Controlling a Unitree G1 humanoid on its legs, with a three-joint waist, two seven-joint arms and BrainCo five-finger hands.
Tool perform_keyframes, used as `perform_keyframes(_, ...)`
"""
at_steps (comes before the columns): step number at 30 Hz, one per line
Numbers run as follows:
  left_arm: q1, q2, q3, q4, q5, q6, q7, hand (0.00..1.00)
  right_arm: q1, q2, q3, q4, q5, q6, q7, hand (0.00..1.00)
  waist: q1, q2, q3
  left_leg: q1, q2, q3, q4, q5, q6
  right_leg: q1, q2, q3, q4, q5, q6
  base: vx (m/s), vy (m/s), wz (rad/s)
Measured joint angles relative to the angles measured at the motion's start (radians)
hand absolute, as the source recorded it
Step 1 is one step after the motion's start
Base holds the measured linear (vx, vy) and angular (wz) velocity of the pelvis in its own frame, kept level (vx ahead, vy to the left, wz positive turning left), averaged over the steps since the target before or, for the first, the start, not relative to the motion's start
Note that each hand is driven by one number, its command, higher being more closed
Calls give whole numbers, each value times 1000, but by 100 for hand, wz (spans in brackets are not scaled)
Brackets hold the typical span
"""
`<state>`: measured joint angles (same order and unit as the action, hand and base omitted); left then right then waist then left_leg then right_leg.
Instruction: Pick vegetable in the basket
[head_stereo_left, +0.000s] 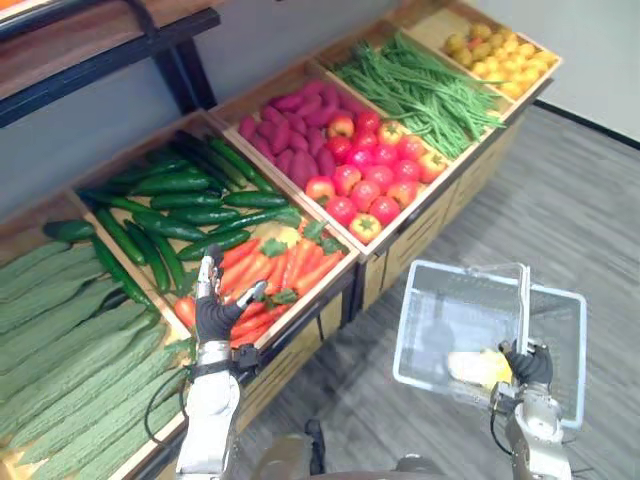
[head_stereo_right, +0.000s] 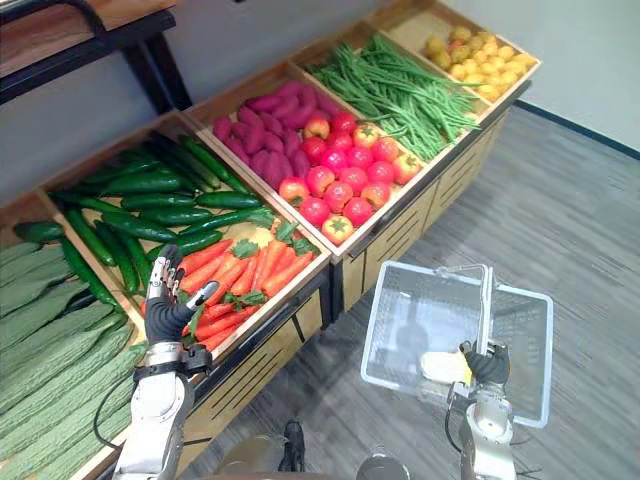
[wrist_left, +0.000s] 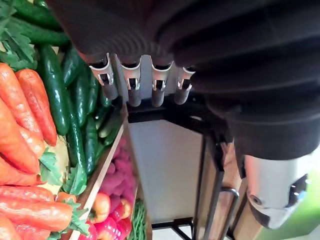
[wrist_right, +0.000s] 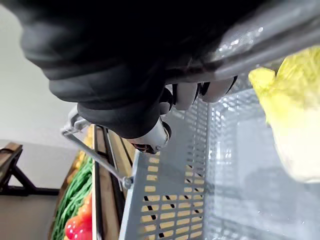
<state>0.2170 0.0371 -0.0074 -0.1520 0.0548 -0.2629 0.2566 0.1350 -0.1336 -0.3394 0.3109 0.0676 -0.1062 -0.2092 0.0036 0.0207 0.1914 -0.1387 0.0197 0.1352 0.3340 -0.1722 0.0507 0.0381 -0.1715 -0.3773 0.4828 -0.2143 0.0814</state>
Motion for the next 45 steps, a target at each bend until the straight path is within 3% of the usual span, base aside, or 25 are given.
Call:
perform_keyframes(2, 10, 9, -2, -1, 14, 1, 7, 0, 1, 9, 1, 0, 0, 0, 10, 100, -12, -5, 2, 18, -1, -36, -1, -8, -8, -37, -2, 33, 125, 27, -42, 156, -33, 67)
perform_keyframes(3, 9, 23, -1, -4, 30, 6, 8, 0, 8, 17, 1, 0, 0, 0, 19, 100, -22, -4, 1, 44, 5, -94, -11, -10, -11, -79, 18, 106, 237, 80, -116, 196, -169, 112)
perform_keyframes(4, 3, 24, -10, -11, 46, 6, 8, 0, 30, 27, 3, -1, -1, 0, 20, 100, -31, -19, 1, 60, 12, -139, -20, -14, -13, -105, 52, 202, 300, 30, -123, 157, -194, 122)
perform_keyframes(5, 1, 20, -7, -16, 59, 6, 15, 0, 43, 35, 6, -7, -2, 0, 27, 100, -28, -25, -3, 59, 13, -170, -18, -20, -19, -126, 80, 263, 290, -44, -104, 142, -217, 96)
perform_keyframes(8, -3, -6, -26, -17, 107, 13, 32, 0, 98, 66, 4, -53, 1, 0, 35, 100, -28, -29, -6, 38, 15, -280, 28, -53, -58, -198, 136, 458, 163, -116, -47, 101, -206, 101)
perform_keyframes(9, -2, -13, -28, -19, 124, 13, 33, 0, 120, 69, -2, -67, 2, -1, 33, 100, -30, -32, -8, 24, 10, -300, 57, -68, -73, -197, 129, 476, 102, -106, -34, 156, -325, 121)
perform_keyframes(10, 0, -13, -26, -38, 148, 13, 34, 0, 167, 72, -2, -89, 2, -5, 33, 100, -21, -63, -14, -14, -16, -314, 125, -110, -96, -188, 85, 489, -48, -42, 15, 114, -286, 102)
perform_keyframes(12, 7, -40, -31, -38, 184, 24, 33, 0, 204, 65, -5, -86, 7, 3, 35, 100, -26, -27, -29, -38, 38, -331, 155, -130, -116, -163, 116, 407, -51, -55, -6, 128, -269, 87)
perform_keyframes(14, 0, -44, -29, -38, 207, 24, 33, 0, 228, 58, -8, -93, 28, 2, 38, 100, -16, -23, -42, -18, 65, -330, 92, -106, -150, -149, 125, 367, -63, -53, -14, 138, -253, 41)
perform_keyframes(19, -13, -19, -28, -34, 262, 27, 32, 0, 285, 60, -7, -92, 59, 1, 42, 100, -15, -29, -81, 1, 65, -356, 1, -52, -166, -105, 124, 301, -118, -46, -25, 66, -124, 38)
perform_keyframes(23, -103, 73, -31, 54, 355, 47, 32, 0, 311, 60, -10, -89, 72, -1, 60, 100, -30, -44, -97, 10, 48, -370, -99, 51, -165, -79, 98, 245, -174, -25, -39, -35, -34, 48)
perform_keyframes(25, -121, 124, -33, 109, 399, 51, 32, 0, 312, 58, -5, -80, 79, -2, 67, 100, -39, -39, -116, 16, 59, -322, -157, 85, -153, -75, 98, 229, -205, -5, -48, -85, 10, 31)
perform_keyframes(31, -169, 261, -35, 332, 526, 72, 27, 0, 234, 29, 23, 38, 77, -28, 106, 100, -46, -37, -143, 75, 82, -253, -336, 193, -150, -83, 109, 260, -283, 57, -42, -110, 22, -17)
perform_keyframes(34, -236, 306, -53, 427, 548, 85, 25, 0, 171, 0, 45, 89, 57, -31, 126, 100, -51, -36, -138, 54, 87, -217, -392, 237, -143, -135, 119, 282, -318, 97, -29, -105, 42, -24)
perform_keyframes(37, -304, 333, -75, 515, 584, 105, 26, 0, 91, -12, 46, 101, 47, -32, 126, 100, -63, -36, -94, 17, 82, -175, -424, 273, -136, -193, 117, 325, -349, 150, -17, -99, 62, -35)
perform_keyframes(45, -546, 363, -146, 653, 667, 150, 29, 0, -31, -52, 121, 98, 39, -43, 127, 100, -83, -45, 7, -91, 66, -125, -426, 310, -122, -303, 104, 387, -400, 230, -5, -35, 46, -22)
